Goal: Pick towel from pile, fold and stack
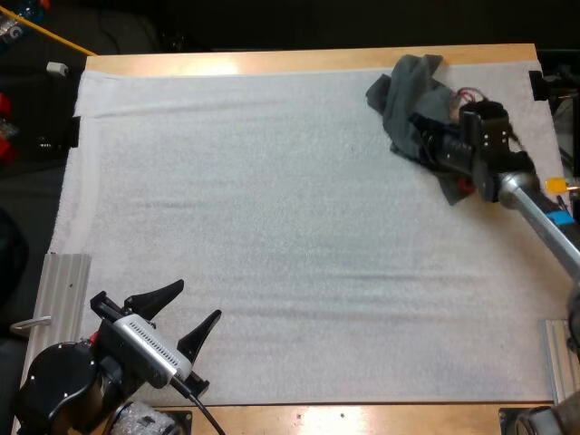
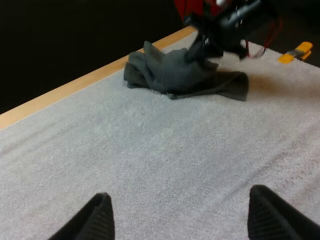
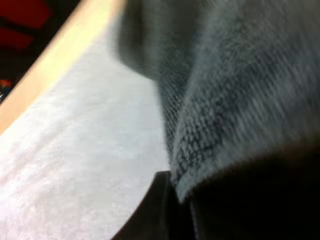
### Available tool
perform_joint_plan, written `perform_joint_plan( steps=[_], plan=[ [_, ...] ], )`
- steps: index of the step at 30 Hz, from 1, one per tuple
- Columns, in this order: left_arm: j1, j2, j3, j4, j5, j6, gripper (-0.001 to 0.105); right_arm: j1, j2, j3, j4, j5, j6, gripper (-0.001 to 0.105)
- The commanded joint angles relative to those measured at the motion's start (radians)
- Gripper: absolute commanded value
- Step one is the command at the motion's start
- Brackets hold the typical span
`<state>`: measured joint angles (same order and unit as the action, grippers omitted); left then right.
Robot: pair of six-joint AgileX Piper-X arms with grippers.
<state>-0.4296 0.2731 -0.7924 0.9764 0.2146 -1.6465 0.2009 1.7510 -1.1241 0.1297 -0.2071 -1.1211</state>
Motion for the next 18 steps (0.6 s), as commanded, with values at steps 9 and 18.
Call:
perform_joint_plan(
  steps=[9, 18],
  plan=[
    [-0.004, 0.003, -0.005, -0.011, 0.007, -0.013, 0.055, 0.044, -0.299, -0.008, 0.124, 0.095, -0.362, 0.000],
    [-0.004, 0.003, -0.005, -0.011, 0.007, -0.013, 0.055, 0.073, -0.545, -0.008, 0.243, 0.103, -0.432, 0.000]
  ],
)
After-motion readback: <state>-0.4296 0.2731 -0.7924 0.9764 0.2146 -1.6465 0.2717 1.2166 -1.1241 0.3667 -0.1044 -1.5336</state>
